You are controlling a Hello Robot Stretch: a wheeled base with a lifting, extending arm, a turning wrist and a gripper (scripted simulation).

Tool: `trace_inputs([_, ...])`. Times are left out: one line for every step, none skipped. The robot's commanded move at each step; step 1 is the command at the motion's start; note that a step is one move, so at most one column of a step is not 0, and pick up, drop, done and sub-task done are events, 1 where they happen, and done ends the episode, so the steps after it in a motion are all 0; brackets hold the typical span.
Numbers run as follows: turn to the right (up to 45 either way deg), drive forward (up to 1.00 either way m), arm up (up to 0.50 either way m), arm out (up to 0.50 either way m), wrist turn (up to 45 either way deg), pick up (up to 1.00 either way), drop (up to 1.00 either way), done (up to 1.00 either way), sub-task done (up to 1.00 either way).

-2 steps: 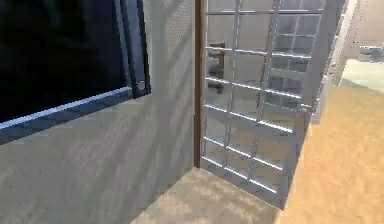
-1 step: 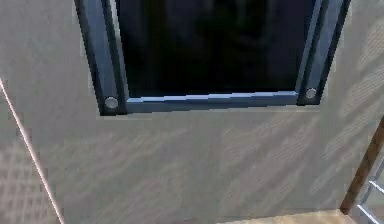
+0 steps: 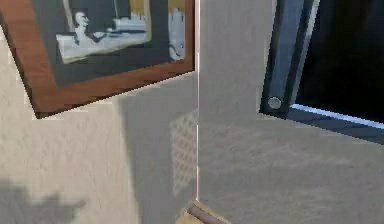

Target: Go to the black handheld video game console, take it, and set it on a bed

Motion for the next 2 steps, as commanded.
trace_inputs([-45.0,0.00,0.00,0.00,0.0,0.00,0.00,0.00,0.00])
trace_inputs([-6.0,0.00,0.00,0.00,0.0,0.00,0.00,0.00,0.00])
